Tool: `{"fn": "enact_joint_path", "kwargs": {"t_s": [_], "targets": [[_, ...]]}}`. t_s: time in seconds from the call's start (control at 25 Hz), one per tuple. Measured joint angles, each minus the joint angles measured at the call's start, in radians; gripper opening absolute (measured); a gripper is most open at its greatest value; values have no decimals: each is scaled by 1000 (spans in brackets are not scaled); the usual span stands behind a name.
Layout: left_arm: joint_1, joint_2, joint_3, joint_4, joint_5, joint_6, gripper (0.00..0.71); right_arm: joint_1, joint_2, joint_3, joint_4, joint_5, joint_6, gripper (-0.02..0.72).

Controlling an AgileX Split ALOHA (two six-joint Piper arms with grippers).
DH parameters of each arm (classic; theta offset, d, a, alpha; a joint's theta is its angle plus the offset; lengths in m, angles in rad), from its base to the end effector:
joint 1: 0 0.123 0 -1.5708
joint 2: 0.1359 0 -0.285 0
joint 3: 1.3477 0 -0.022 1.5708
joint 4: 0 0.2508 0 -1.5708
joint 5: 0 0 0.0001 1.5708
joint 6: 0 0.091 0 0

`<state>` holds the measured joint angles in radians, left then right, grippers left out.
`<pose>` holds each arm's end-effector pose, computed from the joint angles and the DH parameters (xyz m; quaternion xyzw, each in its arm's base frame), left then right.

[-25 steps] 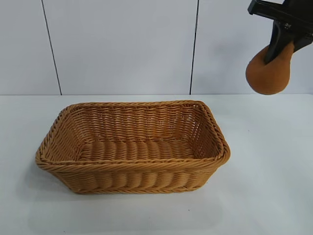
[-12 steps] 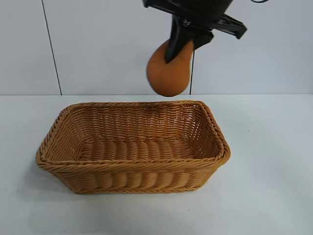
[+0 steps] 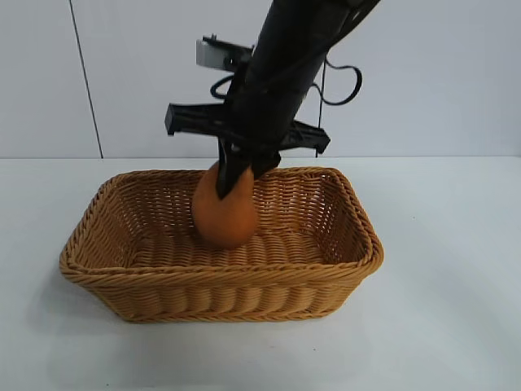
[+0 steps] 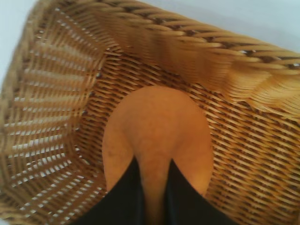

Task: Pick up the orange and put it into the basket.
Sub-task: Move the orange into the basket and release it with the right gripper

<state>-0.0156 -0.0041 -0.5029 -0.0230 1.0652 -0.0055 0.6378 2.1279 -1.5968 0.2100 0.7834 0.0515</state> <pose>-0.0060 -0.0017 0.2777 0.0048 0.8525 -0.0170 0.5224 0.3529 0.2782 0.1700 -0.2252 0.9555 0.1380 0.1311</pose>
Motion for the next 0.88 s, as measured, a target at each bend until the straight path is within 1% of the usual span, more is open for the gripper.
{"fn": "enact_joint_path", "kwargs": {"t_s": [0.16, 0.2, 0.24, 0.28, 0.36, 0.44, 0.48, 0.56, 0.68, 0.72, 0.8, 0.84, 0.88], "targets": [[0, 0, 0, 0, 0, 0, 585, 0, 34, 0, 0, 0, 0, 19], [0, 0, 0, 0, 0, 0, 585, 0, 33, 0, 0, 0, 0, 25], [0, 0, 0, 0, 0, 0, 585, 0, 33, 0, 0, 0, 0, 47], [0, 0, 0, 0, 0, 0, 585, 0, 32, 0, 0, 2, 0, 90], [0, 0, 0, 0, 0, 0, 585, 0, 32, 0, 0, 23, 0, 216], [0, 0, 0, 0, 0, 0, 585, 0, 26, 0, 0, 48, 0, 399], [0, 0, 0, 0, 0, 0, 585, 0, 18, 0, -4, 59, 0, 475], [0, 0, 0, 0, 0, 0, 585, 0, -8, 0, -23, 71, 2, 547], [0, 0, 0, 0, 0, 0, 585, 0, -71, 0, -70, 100, 26, 578], [0, 0, 0, 0, 0, 0, 585, 0, -96, 0, -96, 114, 39, 580], [0, 0, 0, 0, 0, 0, 585, 0, -137, -1, -142, 166, 56, 580], [0, 0, 0, 0, 0, 0, 585, 0, -137, -1, -142, 166, 56, 580], [0, 0, 0, 0, 0, 0, 585, 0, -173, -5, -184, 227, 64, 580]]}}
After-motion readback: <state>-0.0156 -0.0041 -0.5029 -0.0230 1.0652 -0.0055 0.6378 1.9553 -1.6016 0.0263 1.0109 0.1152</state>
